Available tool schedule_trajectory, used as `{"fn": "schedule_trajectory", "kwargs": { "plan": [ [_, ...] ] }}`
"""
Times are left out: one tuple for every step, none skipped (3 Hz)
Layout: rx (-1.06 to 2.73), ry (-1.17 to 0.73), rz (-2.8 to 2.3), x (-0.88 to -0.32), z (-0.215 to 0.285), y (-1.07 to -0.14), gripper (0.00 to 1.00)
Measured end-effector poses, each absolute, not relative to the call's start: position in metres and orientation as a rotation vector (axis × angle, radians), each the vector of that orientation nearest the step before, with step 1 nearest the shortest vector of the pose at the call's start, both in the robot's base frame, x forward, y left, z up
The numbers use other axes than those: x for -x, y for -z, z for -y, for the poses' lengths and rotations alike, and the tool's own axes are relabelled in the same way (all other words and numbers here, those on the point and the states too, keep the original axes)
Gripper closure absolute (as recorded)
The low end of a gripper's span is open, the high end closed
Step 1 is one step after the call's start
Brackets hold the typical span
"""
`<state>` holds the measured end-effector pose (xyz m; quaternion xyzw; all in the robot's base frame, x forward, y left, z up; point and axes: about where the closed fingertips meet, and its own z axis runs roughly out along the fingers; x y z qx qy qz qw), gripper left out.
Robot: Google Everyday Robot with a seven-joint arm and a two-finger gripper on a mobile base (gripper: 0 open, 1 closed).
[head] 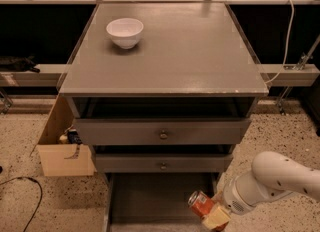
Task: Place coke can into bottom drawer
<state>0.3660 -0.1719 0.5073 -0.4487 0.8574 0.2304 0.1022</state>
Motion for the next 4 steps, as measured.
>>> {"fn": "schedule_trajectory", "kwargs": {
  "plan": [
    [1.321,-0.692,-2.554,-0.386,0.134,-0.469,1.00],
    [1.321,-0.693,-2.554,-0.386,0.134,-0.469,1.00],
    [1.314,-0.725,-2.580,-0.388,0.125,-0.443,1.00],
    [1.307,-0.758,-2.626,-0.391,0.114,-0.403,1.00]
  ]
}}
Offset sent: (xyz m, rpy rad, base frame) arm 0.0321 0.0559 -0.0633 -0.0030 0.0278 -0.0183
